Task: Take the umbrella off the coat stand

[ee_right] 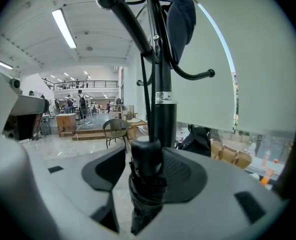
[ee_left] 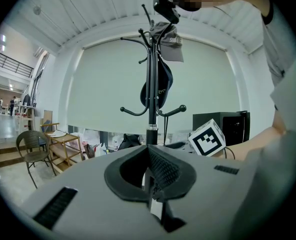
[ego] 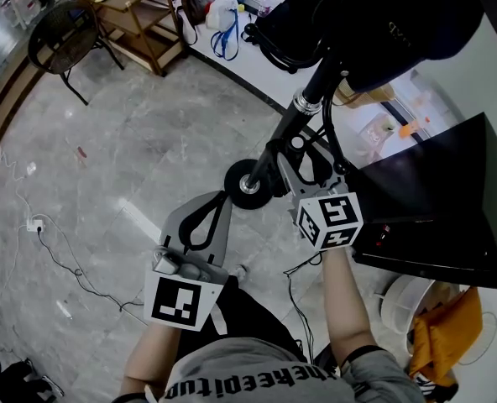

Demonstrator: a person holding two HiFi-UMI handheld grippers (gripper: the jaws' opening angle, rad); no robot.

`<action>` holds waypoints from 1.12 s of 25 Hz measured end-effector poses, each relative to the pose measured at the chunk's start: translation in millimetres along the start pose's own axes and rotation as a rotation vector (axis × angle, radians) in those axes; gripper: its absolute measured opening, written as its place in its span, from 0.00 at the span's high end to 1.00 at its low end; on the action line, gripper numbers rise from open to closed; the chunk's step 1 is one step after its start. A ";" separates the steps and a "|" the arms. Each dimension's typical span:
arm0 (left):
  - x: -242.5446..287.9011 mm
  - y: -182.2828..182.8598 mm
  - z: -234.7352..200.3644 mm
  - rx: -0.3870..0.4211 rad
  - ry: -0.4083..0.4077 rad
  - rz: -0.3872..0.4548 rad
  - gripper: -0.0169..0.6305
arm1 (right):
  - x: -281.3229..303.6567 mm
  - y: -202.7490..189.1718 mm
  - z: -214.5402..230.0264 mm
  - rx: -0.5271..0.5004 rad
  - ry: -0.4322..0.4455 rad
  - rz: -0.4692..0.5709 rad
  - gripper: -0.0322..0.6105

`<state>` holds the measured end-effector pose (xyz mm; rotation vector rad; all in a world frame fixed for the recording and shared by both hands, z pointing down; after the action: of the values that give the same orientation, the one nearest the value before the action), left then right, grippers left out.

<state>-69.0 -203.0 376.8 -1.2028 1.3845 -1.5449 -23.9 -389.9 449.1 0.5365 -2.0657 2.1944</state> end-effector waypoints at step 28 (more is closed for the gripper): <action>6.4 -1.2 -8.3 -0.012 0.028 -0.002 0.95 | 14.3 6.8 6.9 -0.030 -0.013 0.019 0.58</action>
<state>-78.7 -206.3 379.3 -1.1946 1.4127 -1.5627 -37.9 -399.7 447.2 0.5330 -2.1156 2.1714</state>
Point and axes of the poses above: the fingertips, and each gripper's own axes: x forward along the fingers, z to its right, y out of its top, the point moved 4 cm from there along -x, backward along the fingers, and after that the axes turned 6 degrees about y, right-handed, at the moved point
